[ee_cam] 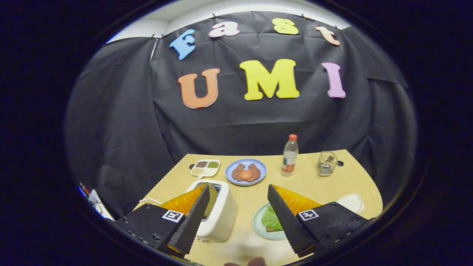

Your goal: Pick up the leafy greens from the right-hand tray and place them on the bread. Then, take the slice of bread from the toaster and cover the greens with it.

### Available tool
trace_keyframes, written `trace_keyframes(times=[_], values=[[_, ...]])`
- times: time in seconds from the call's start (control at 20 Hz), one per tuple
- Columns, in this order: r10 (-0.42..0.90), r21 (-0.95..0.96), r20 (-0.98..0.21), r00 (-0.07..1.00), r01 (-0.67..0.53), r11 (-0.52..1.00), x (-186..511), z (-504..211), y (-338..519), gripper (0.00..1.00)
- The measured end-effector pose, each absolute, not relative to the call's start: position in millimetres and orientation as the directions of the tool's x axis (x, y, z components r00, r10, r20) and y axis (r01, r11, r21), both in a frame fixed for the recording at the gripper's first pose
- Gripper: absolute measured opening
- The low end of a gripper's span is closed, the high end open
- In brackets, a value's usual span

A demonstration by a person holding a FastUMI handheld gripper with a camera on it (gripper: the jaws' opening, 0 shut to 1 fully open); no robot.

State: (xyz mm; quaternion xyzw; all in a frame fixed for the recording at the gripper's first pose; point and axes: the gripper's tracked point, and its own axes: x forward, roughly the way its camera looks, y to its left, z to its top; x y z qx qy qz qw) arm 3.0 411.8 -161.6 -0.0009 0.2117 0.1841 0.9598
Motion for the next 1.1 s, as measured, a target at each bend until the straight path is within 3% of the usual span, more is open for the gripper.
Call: trace_keyframes(times=[0.2,0.5,0.9,0.95,1.1], values=[[0.355,0.026,-0.472,0.807,-0.389,0.921,3,-198,474,0.96],[0.269,-0.048,-0.542,0.796,-0.349,0.936,35,-246,502,0.95],[0.177,-0.087,-0.573,0.800,-0.275,0.958,60,-259,492,0.28],[0.182,-0.077,-0.579,0.795,-0.276,0.958,60,-257,492,0.17],[0.226,-0.033,-0.584,0.780,-0.301,0.953,55,-244,492,0.10]])
